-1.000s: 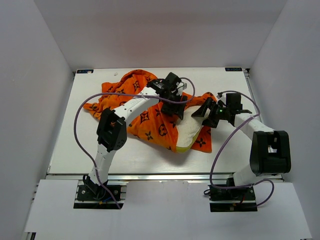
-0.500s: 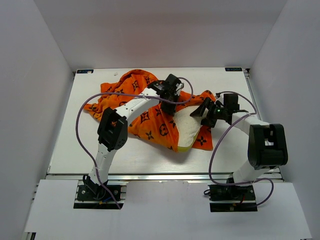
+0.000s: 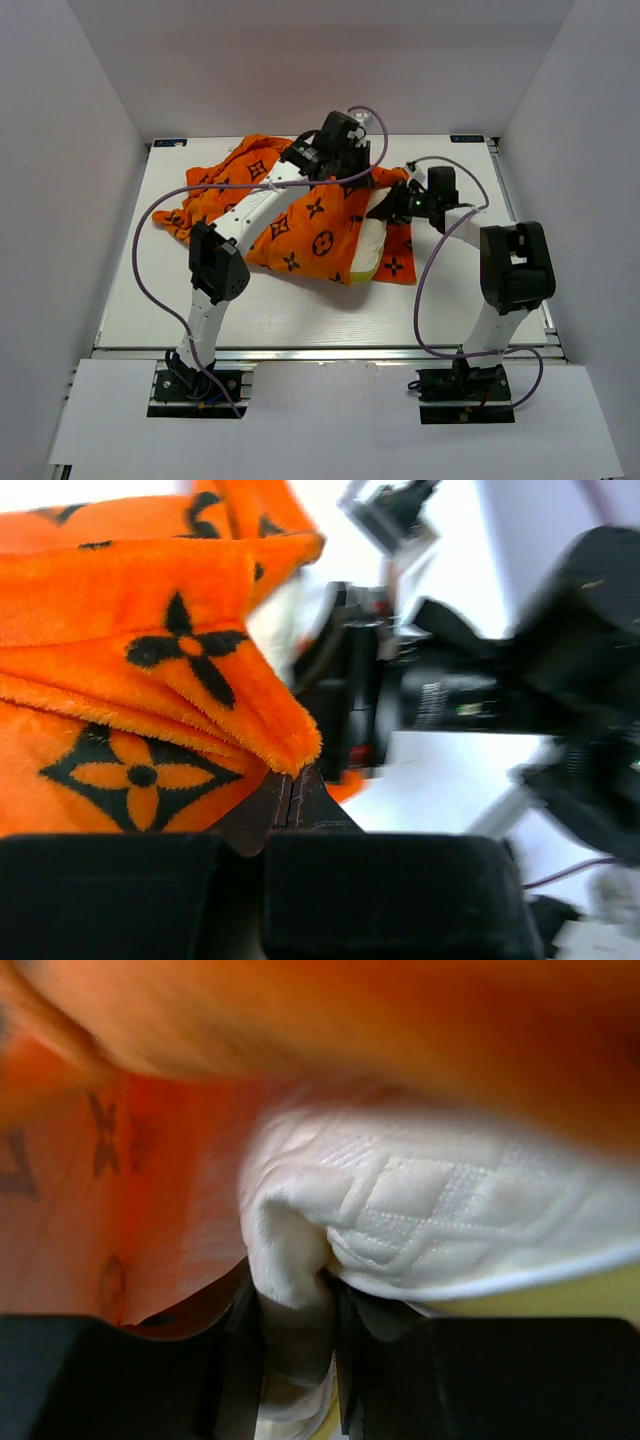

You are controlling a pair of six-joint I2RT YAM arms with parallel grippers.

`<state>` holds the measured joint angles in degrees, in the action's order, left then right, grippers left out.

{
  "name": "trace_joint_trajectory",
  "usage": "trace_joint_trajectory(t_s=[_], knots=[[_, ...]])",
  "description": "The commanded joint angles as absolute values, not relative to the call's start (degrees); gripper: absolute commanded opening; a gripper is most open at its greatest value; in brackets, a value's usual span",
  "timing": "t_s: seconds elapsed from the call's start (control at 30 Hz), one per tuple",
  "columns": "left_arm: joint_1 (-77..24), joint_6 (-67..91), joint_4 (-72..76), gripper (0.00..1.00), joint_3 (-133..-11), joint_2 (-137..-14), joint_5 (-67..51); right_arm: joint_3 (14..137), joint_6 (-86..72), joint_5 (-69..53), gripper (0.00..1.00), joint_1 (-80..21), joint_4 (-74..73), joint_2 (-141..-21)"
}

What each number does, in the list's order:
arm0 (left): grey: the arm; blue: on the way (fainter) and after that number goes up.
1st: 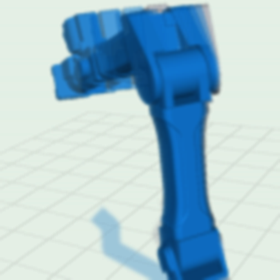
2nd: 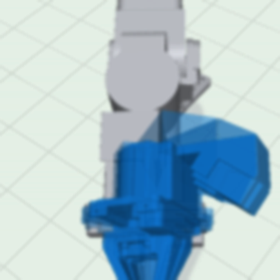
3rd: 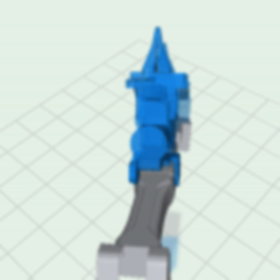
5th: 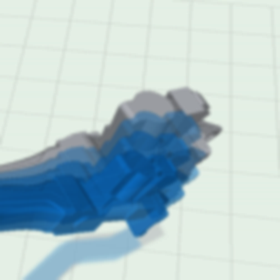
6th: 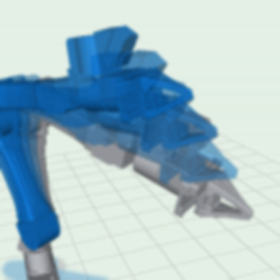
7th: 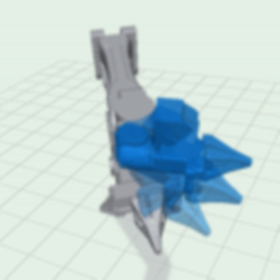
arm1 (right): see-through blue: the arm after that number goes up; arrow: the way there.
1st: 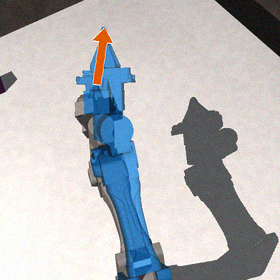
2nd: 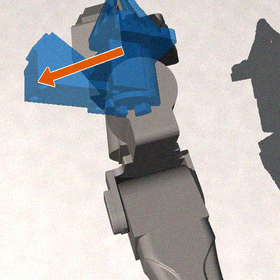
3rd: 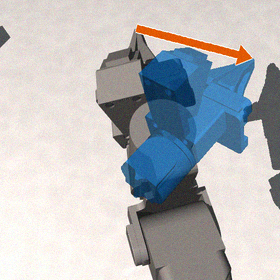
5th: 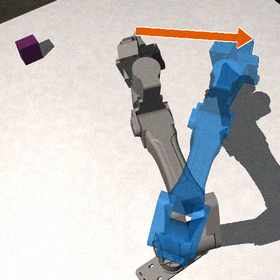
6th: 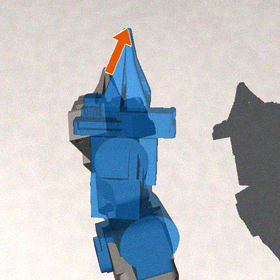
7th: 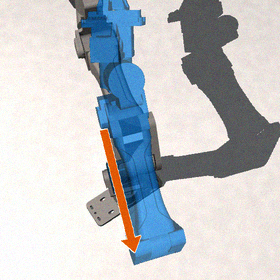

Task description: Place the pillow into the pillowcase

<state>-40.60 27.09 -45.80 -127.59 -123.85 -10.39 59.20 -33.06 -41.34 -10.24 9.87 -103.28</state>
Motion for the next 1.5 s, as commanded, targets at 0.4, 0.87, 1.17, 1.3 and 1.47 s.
trace_joint_trajectory(t_s=[0.4,0.87,1.17,1.3,1.47], knots=[[-32.7,61.31,-7.14,0.0,-127.78,-110.91,-28.12,57.58,31.84,-57.64,0.18,-23.73,37.52,-80.52],[-32.78,76.64,9.83,0.0,-113.53,-109.17,-37.79,67.75,22.16,-43.5,0.23,-19.78,35.95,-97.99],[-37.09,80.85,14.59,0.0,-118.73,-118.99,-39.64,67.24,13.38,-39.82,0.26,-20.39,42.95,-102.65],[-35.6,81.56,16.34,0.0,-119.01,-121.73,-38.5,67.42,8.78,-32.88,0.44,-20.13,41.58,-105.03],[-31.57,80.95,16.35,0.19,-110.49,-120.5,-33.49,66.97,14.59,-31.72,0.74,-15.76,29.91,-104.5]])
